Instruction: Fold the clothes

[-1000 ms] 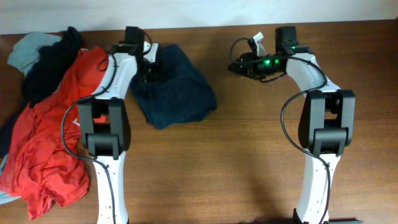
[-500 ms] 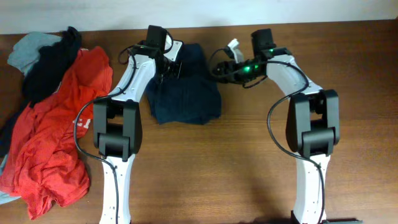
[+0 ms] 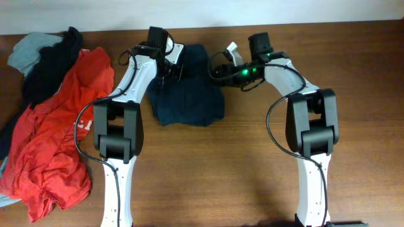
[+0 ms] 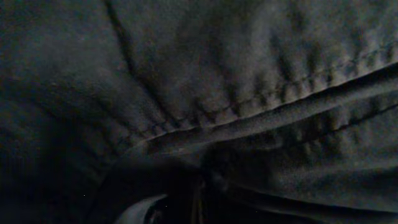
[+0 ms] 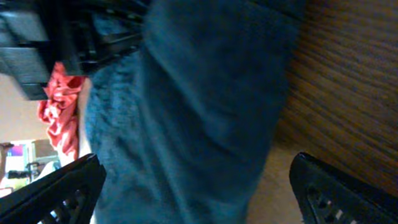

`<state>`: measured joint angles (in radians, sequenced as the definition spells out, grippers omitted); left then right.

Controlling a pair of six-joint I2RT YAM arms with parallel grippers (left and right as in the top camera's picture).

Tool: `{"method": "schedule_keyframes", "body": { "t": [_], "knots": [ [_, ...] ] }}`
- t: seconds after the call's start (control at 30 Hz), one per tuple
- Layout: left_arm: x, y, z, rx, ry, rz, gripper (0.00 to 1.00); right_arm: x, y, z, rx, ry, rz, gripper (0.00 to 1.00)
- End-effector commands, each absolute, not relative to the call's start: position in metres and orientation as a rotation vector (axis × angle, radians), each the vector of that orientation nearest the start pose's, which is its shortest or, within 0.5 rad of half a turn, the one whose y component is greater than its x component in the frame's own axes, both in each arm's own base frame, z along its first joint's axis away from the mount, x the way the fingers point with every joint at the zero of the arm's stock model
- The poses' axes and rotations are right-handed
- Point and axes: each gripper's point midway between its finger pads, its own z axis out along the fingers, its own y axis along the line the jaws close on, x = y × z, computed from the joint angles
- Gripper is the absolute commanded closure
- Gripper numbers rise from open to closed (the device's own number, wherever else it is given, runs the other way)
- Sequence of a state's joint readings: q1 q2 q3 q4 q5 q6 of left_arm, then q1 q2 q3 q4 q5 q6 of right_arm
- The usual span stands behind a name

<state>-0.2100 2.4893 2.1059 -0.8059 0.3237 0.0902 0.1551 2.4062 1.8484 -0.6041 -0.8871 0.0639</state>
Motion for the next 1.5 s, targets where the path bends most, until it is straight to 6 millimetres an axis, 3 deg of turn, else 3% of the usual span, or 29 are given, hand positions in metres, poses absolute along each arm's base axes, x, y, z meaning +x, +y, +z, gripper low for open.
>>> {"method": "schedule_keyframes", "body": {
  "t": [0.0, 0.2, 0.43, 0.53, 0.67, 0.83, 0.87, 0.93, 1.03, 1.17, 1.33, 1.47],
  "knots": [
    [0.54, -0.174, 0.017, 0.524, 2.7, -0.513, 1.0, 0.499, 0.212, 0.023, -0.346, 2.593, 1.244, 0.01],
    [0.537, -0.173, 0.016, 0.523, 2.713, -0.515, 1.0, 0.495, 0.218, 0.013, -0.353, 2.613, 1.252, 0.01],
    [0.539, -0.171, 0.016, 0.517, 2.708, -0.512, 1.0, 0.481, 0.26, 0.02, -0.378, 2.613, 1.346, 0.03],
    [0.54, -0.166, 0.016, 0.504, 2.712, -0.511, 1.0, 0.482, 0.272, 0.023, -0.342, 2.613, 1.365, 0.17],
    [0.539, -0.159, 0.015, 0.488, 2.724, -0.509, 1.0, 0.484, 0.275, 0.025, -0.296, 2.618, 1.379, 0.54],
    [0.542, -0.151, 0.015, 0.465, 2.726, -0.507, 1.0, 0.484, 0.275, 0.025, -0.289, 2.62, 1.382, 0.91],
    [0.543, -0.148, 0.017, 0.457, 2.725, -0.511, 1.0, 0.483, 0.276, 0.026, -0.292, 2.617, 1.392, 0.96],
    [0.545, -0.143, 0.022, 0.444, 2.723, -0.522, 1.0, 0.483, 0.276, 0.027, -0.294, 2.613, 1.403, 0.96],
    [0.55, -0.131, 0.037, 0.411, 2.721, -0.525, 1.0, 0.484, 0.274, 0.031, -0.294, 2.595, 1.434, 0.96],
    [0.56, -0.111, 0.074, 0.362, 2.695, -0.516, 1.0, 0.49, 0.264, 0.044, -0.278, 2.558, 1.47, 0.96],
    [0.571, -0.095, 0.146, 0.332, 2.579, -0.584, 1.0, 0.502, 0.24, 0.072, -0.245, 2.499, 1.467, 0.96],
    [0.572, -0.093, 0.196, 0.342, 2.486, -0.618, 1.0, 0.521, 0.203, 0.092, -0.112, 2.488, 1.378, 0.96]
  ]
}}
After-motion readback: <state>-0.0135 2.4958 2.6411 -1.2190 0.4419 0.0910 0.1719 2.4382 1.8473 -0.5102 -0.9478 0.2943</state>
